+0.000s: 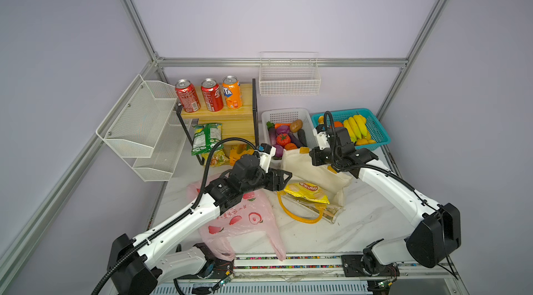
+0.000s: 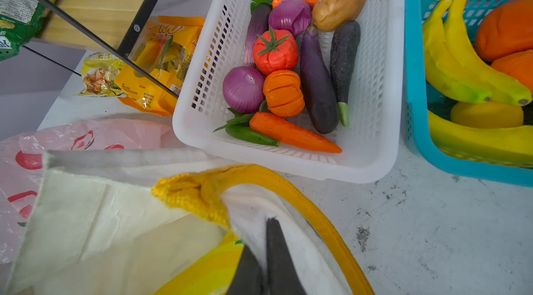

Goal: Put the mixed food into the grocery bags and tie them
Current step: 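Release the Lay's bag into the tote and withdraw the left gripper toward the shelf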

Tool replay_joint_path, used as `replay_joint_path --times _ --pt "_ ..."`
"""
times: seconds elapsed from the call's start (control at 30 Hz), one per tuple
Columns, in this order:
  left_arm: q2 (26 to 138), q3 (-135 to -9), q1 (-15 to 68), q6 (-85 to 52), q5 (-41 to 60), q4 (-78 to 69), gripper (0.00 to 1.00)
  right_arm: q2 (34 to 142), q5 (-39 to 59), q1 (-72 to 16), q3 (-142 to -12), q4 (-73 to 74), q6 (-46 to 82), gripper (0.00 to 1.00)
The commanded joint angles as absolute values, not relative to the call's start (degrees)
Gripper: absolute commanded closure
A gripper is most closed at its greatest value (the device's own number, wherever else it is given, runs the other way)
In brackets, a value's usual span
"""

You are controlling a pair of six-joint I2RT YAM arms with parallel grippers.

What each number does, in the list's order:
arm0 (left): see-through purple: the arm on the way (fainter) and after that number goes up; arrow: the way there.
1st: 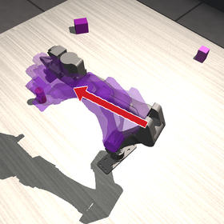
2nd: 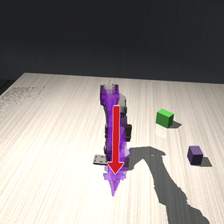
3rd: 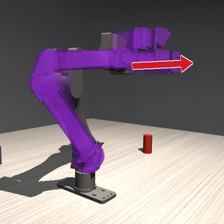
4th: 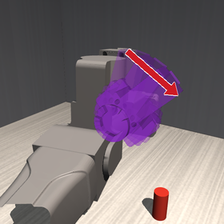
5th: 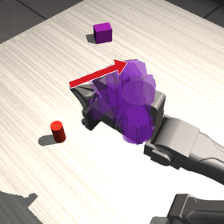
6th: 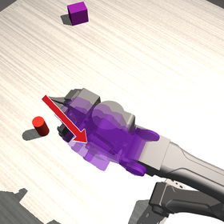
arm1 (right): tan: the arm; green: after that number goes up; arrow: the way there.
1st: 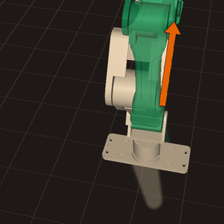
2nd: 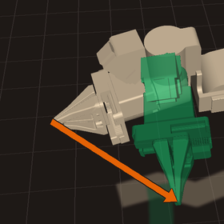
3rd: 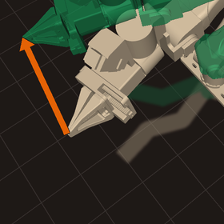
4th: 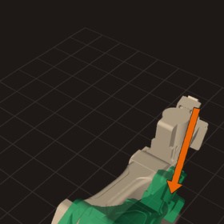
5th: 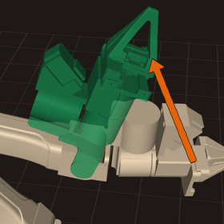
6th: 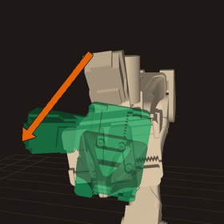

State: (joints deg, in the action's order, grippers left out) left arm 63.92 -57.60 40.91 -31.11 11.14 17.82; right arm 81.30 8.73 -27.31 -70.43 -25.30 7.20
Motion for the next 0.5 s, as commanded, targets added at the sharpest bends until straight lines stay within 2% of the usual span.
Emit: replay_joint_path --times 0.0,0.17,0.3,0.47 --pt "59.4 -67.6 38.2 -24.4 9.7 23.6 0.25 79.0 9.9 -27.2 -69.6 -23.5 6.9 0.94" --pt "55.0 -76.6 32.6 -16.1 -4.6 34.4 0.21 75.0 10.6 -29.1 -68.4 -24.4 6.9 0.94" --pt "56.3 -86.4 25.9 -8.7 -13.1 41.6 0.19 73.4 11.6 -29.7 -67.2 -22.9 6.9 0.93" --pt "64.9 -101.4 15.2 -5.3 -11.5 49.8 0.19 73.8 13.5 -29.8 -66.9 -21.6 6.2 0.94"
